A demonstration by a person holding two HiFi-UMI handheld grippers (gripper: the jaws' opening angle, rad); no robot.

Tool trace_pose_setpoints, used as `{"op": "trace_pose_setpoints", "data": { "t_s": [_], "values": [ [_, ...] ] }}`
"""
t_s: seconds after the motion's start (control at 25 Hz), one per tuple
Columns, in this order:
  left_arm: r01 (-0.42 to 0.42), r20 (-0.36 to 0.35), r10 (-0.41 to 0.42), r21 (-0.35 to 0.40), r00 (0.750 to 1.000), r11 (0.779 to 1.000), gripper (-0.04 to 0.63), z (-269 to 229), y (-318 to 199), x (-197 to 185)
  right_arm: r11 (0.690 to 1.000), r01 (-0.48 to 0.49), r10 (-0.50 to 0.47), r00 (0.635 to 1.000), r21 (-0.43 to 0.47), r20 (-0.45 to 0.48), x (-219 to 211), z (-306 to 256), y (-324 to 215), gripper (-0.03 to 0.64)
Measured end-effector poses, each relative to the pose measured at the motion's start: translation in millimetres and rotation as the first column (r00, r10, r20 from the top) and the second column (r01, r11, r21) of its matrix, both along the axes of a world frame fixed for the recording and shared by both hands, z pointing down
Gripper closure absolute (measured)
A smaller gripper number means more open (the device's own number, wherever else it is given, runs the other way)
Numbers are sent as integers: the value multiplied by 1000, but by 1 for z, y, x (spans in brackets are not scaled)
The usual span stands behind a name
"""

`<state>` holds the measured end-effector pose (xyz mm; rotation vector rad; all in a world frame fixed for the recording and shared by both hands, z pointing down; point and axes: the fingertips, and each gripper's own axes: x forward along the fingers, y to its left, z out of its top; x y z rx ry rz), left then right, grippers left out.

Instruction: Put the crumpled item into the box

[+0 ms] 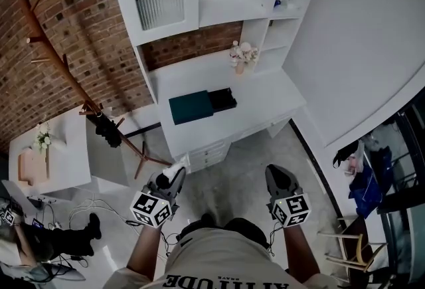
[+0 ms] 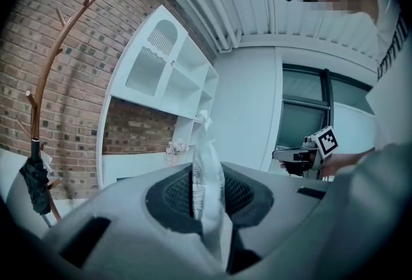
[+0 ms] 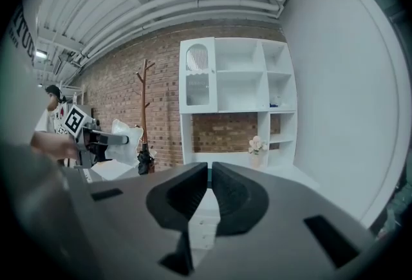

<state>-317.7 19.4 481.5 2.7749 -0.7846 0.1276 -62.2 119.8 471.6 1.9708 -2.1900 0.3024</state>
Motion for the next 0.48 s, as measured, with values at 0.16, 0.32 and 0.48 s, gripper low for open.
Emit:
{"op": "trace_pose_setpoints", "data": {
  "t_s": [0.16,0.32,0.48],
  "values": [
    [-5,-6,5,-14,1000,1000,520,5,-9,1,1000,-12,12,1000,-6,-3,1,2,-7,579],
    [-9,2,9,-34,1000,999,520,10,-14,5,1000,-23,23,1000,-21,9,8,7,-13,580],
    [3,20,-2,-42,1000,999,520,15,-24,9,1000,-15,15,1000,-22,24,14,12,-27,580]
  ]
}}
